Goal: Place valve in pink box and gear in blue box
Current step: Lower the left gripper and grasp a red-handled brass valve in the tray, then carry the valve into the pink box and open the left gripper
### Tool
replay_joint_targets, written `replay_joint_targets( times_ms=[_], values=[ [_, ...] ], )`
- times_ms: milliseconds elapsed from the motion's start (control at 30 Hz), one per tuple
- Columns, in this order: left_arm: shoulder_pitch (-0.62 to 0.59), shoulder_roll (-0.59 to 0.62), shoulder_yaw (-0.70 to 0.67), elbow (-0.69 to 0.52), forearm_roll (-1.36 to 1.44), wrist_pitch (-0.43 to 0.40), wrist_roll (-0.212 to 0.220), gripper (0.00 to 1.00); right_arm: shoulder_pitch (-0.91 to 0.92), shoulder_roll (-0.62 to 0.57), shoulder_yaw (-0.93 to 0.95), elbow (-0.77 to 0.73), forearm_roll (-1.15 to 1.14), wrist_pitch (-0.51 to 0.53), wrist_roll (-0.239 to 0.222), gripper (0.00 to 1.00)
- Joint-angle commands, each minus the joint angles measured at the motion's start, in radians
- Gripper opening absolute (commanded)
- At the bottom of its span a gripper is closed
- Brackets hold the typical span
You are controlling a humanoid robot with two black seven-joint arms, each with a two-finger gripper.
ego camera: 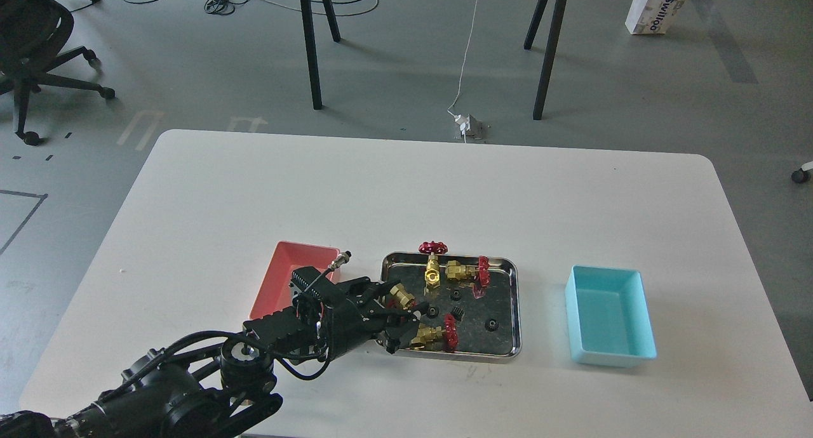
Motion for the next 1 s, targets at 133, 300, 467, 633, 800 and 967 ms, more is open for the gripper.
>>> replay_joint_targets(
  times_ms=[133,300,467,633,800,967],
  values=[
    [-0.002,-0.029,-0.021,-0.012,0.0,-0.002,0.005,0.11,-0.003,0.008,-0.003,-0.023,0.0,0.0,0.0,0.99],
    [0.0,-0.018,-0.16,-0.09,0.0,-0.005,0.007,0.1,-0.006,0.008,-0.005,-0.031,0.0,0.005,0.0,0.99],
    [0.003,0.141,-0.285,-0.242,0.0,-0.027,0.048,0.11,-0.005,0.01,-0.003,-0.031,-0.024,0.005,0.0,0.99],
    [0.093,0.383,-0.285,-0.326,-0.02,-0.002,0.068,0.1,-0.005,0.011,-0.003,-0.031,-0.026,0.006,0.0,0.99],
    [0.194,0.45,-0.282,-0.326,-0.016,0.033,0.065,0.1,-0.003,0.019,-0.003,-0.032,-0.026,0.005,0.0,0.99],
    [0.21,0.442,-0.28,-0.313,-0.005,0.032,0.065,0.1,-0.003,0.033,-0.003,-0.055,-0.026,0.006,0.0,0.99]
  ],
)
